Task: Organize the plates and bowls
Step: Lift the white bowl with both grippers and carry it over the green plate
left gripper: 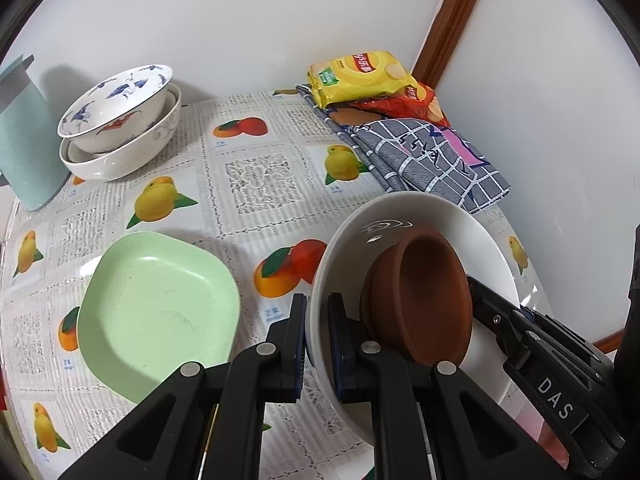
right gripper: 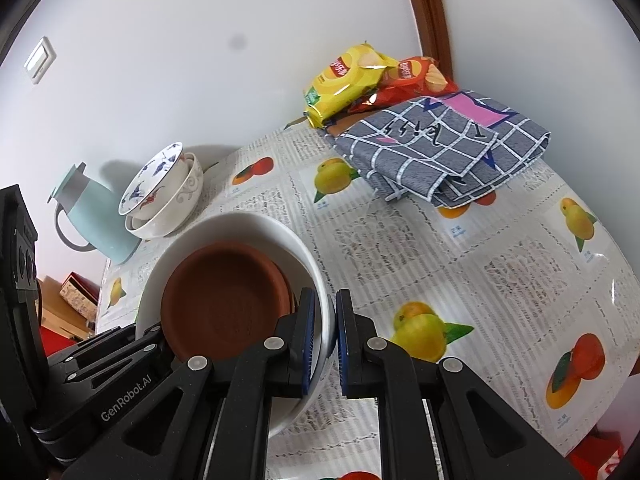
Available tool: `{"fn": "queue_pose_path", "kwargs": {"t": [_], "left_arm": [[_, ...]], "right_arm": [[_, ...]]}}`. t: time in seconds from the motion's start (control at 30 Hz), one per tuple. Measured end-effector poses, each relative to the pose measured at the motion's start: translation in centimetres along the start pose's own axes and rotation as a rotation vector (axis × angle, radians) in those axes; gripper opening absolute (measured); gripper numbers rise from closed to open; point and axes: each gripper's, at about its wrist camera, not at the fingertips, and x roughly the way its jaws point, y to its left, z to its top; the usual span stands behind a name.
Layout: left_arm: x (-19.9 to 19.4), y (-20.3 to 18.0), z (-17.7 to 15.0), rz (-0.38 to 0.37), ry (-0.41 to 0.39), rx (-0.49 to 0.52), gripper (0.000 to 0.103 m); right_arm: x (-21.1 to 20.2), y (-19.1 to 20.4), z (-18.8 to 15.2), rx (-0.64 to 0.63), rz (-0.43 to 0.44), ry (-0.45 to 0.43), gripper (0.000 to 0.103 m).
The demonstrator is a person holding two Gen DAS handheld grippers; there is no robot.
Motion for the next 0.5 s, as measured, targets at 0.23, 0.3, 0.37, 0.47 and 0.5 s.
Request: {"fn": "queue_pose_path", "kwargs": {"t": [0.23,0.3,0.37,0.47,0.5], "left_arm": [[-0.6,1.7,0.0,0.011,-0.008,-0.017,0.011],[-0.7,2.1,0.0,0.016,-0.010,-0.021,0.011],[-0.8,2.6,-0.1,0.018,-0.011,-0.029,0.011],[-0.9,3.4,-0.1,0.023,-0.013,-0.041,0.011],[-1.0,3.6,-0.2,0.024,-0.013,-0.043,0.011]], "right_arm": [[0.5,1.6,0.0,-0.016,0.011,0.006,0.010],[0.6,2.0,0.0,-0.021,0.015,0.006,0.010],[0.8,2.6,0.0,-0.031,0.018,0.009,0.010],[1.0,3.2,0.0,-0.037,0.024,0.014,0.010],[1.0,3.4,0.0,-0.039,0.027,0.014,0.010]]}}
